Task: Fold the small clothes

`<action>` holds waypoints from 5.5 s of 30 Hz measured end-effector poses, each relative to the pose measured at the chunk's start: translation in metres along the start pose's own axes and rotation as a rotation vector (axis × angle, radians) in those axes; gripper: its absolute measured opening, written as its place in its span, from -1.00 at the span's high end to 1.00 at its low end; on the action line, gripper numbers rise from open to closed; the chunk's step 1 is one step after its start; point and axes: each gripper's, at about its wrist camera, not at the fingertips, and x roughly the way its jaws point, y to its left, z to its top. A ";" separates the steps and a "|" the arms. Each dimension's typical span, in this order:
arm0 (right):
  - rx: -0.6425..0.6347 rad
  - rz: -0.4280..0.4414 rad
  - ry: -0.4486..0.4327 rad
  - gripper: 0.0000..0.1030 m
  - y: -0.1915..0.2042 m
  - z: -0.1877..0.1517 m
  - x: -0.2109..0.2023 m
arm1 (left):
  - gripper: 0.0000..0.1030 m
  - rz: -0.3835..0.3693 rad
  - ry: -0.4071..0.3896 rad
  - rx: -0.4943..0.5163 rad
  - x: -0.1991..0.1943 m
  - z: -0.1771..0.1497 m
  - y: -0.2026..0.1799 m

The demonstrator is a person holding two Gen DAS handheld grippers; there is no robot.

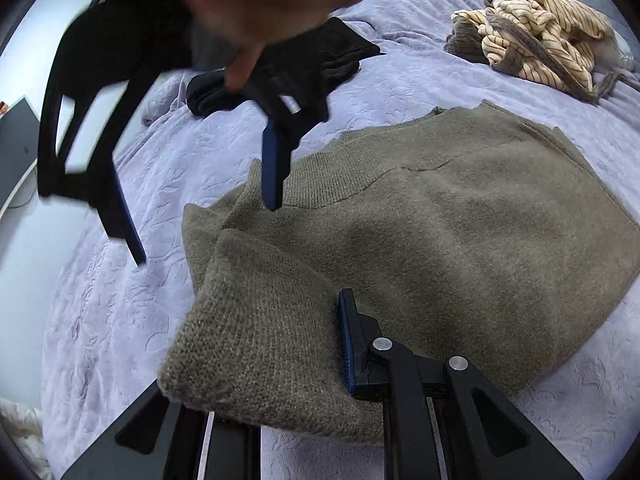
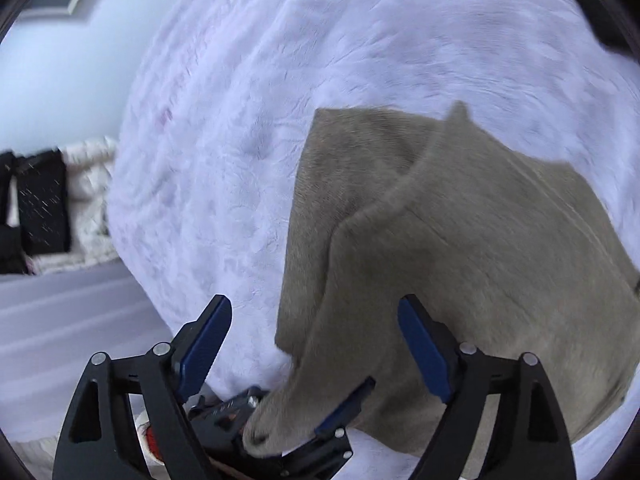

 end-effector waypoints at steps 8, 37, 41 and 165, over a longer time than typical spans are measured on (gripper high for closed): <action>-0.073 -0.168 0.134 -0.69 0.013 0.029 0.056 | 0.65 -0.001 0.005 -0.012 0.001 -0.004 0.002; 0.457 0.343 -0.790 0.67 -0.281 -0.310 -0.096 | 0.65 -0.320 -0.229 0.411 -0.087 0.053 -0.205; 0.592 0.341 -0.739 0.67 -0.327 -0.329 -0.041 | 0.65 -0.344 -0.137 0.485 -0.060 0.030 -0.242; 0.770 0.199 -0.615 -0.02 -0.276 -0.439 0.031 | -0.98 -0.391 0.483 -0.176 0.065 0.025 -0.106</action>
